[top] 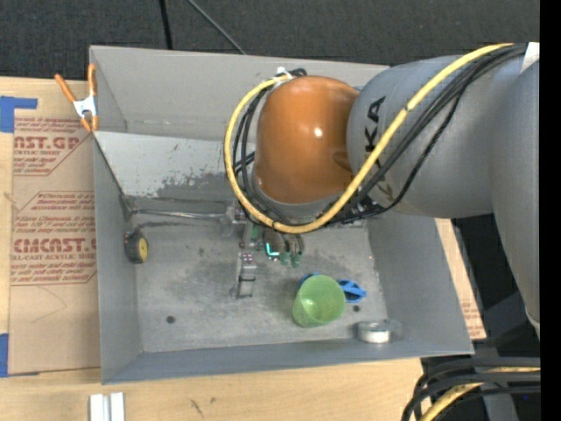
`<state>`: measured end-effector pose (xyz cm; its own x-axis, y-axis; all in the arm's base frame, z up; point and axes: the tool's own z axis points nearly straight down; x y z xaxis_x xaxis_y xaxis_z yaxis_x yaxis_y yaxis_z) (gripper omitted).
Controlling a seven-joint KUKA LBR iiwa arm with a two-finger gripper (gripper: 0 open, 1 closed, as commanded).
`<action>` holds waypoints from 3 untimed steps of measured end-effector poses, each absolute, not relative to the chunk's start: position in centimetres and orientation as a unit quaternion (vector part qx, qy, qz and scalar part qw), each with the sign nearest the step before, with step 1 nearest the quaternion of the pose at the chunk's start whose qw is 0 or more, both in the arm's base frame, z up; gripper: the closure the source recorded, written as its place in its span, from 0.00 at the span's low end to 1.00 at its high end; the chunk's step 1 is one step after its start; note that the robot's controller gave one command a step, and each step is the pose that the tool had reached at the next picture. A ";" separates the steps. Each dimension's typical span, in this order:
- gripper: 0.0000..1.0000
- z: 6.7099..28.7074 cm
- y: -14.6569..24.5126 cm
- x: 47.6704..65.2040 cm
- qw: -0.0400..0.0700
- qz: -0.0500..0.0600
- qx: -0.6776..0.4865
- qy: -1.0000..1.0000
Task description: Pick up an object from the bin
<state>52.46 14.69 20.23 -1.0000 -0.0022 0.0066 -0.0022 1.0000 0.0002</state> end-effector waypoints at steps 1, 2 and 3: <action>0.00 6.5 9.5 59.0 0.001 0.001 0.007 -1.000; 0.00 10.1 4.8 59.4 -0.002 0.001 0.103 -0.995; 0.00 10.5 5.0 59.4 -0.001 0.000 0.135 -0.991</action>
Offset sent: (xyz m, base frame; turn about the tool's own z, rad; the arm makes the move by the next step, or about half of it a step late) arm 0.0661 -0.0498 -0.1323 -0.0143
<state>59.40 4.98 10.53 -0.9636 -0.2672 -0.0028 -0.2672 0.9636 -0.0004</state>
